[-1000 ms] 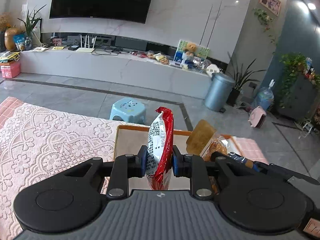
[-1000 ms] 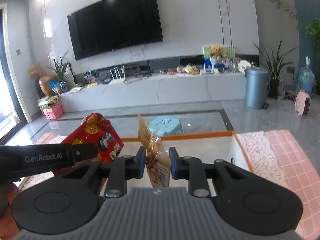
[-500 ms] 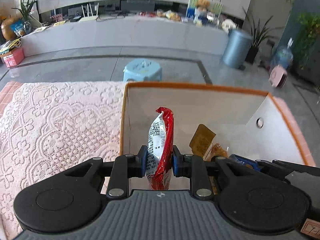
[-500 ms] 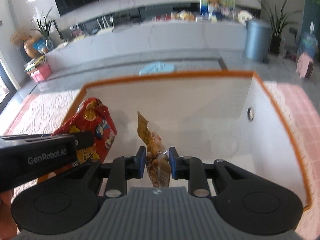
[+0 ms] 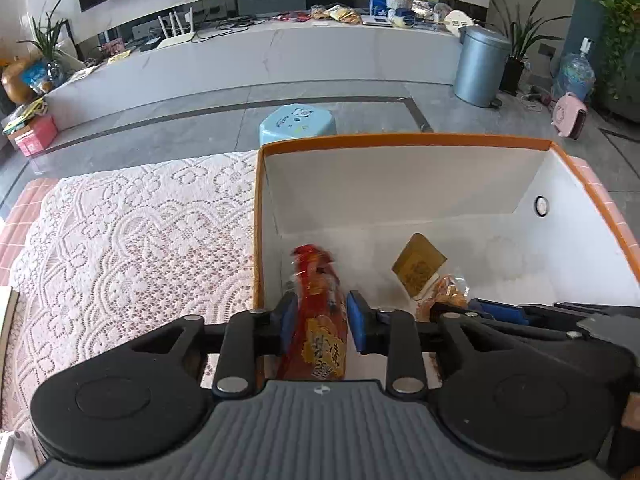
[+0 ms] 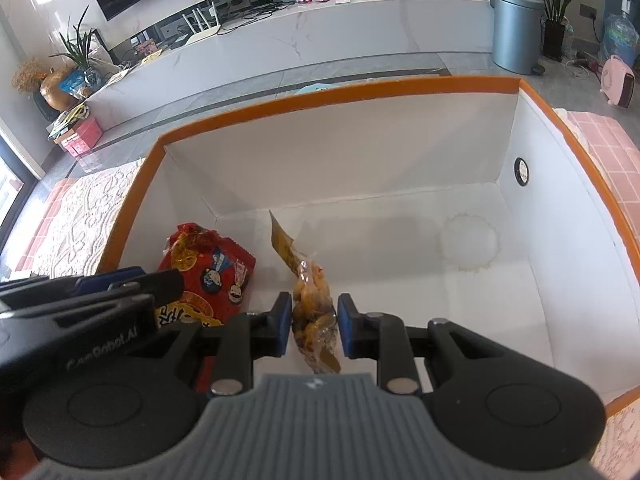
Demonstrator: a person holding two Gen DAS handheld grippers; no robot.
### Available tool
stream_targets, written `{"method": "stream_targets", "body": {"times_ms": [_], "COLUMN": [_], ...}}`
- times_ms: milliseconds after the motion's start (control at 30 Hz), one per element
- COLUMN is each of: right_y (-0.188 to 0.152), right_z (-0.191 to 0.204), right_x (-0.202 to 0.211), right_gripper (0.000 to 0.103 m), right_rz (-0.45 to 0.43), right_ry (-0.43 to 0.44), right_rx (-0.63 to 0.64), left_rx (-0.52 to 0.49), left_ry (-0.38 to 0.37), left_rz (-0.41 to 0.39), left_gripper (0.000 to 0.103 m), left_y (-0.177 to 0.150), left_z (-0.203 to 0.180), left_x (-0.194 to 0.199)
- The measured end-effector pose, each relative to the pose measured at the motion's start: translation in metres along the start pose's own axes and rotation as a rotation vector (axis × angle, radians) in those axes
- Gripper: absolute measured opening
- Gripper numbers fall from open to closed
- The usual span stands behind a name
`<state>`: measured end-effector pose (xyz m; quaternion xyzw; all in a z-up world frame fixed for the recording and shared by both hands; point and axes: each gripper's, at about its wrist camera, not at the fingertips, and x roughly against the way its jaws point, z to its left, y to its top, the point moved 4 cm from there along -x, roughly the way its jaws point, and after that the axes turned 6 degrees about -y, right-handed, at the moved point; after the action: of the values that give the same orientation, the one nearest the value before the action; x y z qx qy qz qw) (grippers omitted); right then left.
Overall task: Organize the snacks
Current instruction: 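Carry both bags over the orange box and open both tools to drop them, then withdraw both tools from the box back toward the snack pile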
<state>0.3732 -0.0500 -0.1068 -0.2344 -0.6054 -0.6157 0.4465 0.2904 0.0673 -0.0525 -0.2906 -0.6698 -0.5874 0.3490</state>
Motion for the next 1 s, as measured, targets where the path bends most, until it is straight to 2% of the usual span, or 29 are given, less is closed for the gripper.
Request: {"method": "stream_targets", "body": {"times_ms": [100, 200, 267, 333, 500, 733, 1000], "right_y": [0.002, 0.003, 0.003, 0.002, -0.001, -0.003, -0.002], "right_z": [-0.005, -0.003, -0.002, 0.0, 0.016, 0.019, 0.004], "right_x": [0.0, 0.001, 0.001, 0.002, 0.006, 0.02, 0.069], "right_gripper": [0.022, 0.022, 0.023, 0.024, 0.026, 0.031, 0.048], "right_rz": [0.009, 0.016, 0.019, 0.022, 0.031, 0.029, -0.068], "right_ry": [-0.002, -0.007, -0.001, 0.014, 0.052, 0.052, -0.001], "right_rx": [-0.014, -0.021, -0.029, -0.035, -0.012, -0.024, -0.006], "left_rx": [0.009, 0.015, 0.025, 0.041, 0.041, 0.037, 0.025], "left_ry": [0.015, -0.007, 0.005, 0.006, -0.008, -0.005, -0.047], "left_rz": [-0.039, -0.094, -0.13, -0.16, -0.172, -0.17, -0.209], "left_gripper": [0.051, 0.055, 0.074, 0.075, 0.075, 0.075, 0.075], "left_y": [0.003, 0.007, 0.009, 0.01, 0.009, 0.01, 0.003], "left_z": [0.003, 0.004, 0.007, 0.011, 0.01, 0.009, -0.005], "left_x": [0.012, 0.03, 0.043, 0.054, 0.066, 0.076, 0.109]}}
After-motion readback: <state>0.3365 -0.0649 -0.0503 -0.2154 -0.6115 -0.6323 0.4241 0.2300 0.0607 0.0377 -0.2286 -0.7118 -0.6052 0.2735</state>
